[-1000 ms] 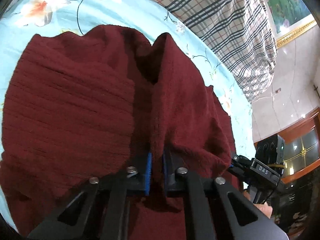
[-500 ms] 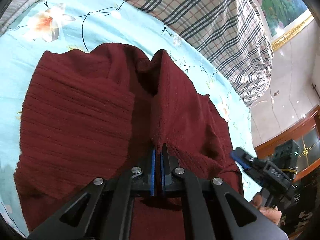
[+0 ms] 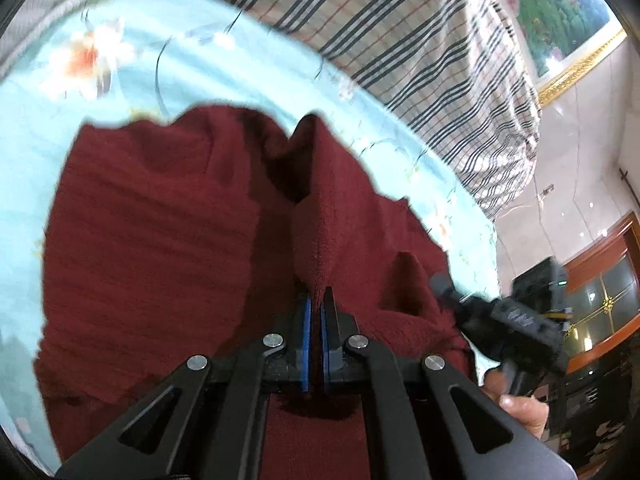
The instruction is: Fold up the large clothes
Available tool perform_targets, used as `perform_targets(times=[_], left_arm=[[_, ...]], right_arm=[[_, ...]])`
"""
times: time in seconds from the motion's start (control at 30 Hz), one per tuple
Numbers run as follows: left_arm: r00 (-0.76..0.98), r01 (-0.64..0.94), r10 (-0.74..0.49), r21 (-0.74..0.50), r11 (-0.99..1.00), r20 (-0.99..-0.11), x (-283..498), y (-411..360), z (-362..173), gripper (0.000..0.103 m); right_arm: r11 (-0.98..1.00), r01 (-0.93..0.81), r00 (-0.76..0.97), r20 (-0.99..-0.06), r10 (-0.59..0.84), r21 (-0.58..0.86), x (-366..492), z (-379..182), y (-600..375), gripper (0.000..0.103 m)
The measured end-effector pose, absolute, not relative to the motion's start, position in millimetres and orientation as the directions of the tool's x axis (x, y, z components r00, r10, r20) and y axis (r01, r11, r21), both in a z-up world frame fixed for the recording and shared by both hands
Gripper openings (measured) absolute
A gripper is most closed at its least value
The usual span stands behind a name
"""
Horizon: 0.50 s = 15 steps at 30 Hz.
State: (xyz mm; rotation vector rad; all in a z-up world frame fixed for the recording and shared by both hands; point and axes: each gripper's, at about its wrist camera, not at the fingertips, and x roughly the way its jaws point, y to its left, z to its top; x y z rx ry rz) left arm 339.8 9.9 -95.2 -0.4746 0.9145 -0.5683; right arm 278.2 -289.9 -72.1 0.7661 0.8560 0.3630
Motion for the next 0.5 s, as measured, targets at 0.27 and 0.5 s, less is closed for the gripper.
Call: perform_targets(times=[0.27,0.5], left_arm=[[0.532,0.338,-0.608,-0.51,0.791,-0.59,312.2,-0.8,-80.8,0.002],[0.465,0.303,-0.572,-0.485,0.82,-0.676,307.3,-0.9,-125.4,0.002]], right_arm=[[0.619,-0.214,0.753,-0.276,0.598,0.756,236.7,-29.4,-318.4,0.003],[0.65,0.01,0.67,-0.487,0.56,0.76,217.8,-110.7,-333.7,0.003]])
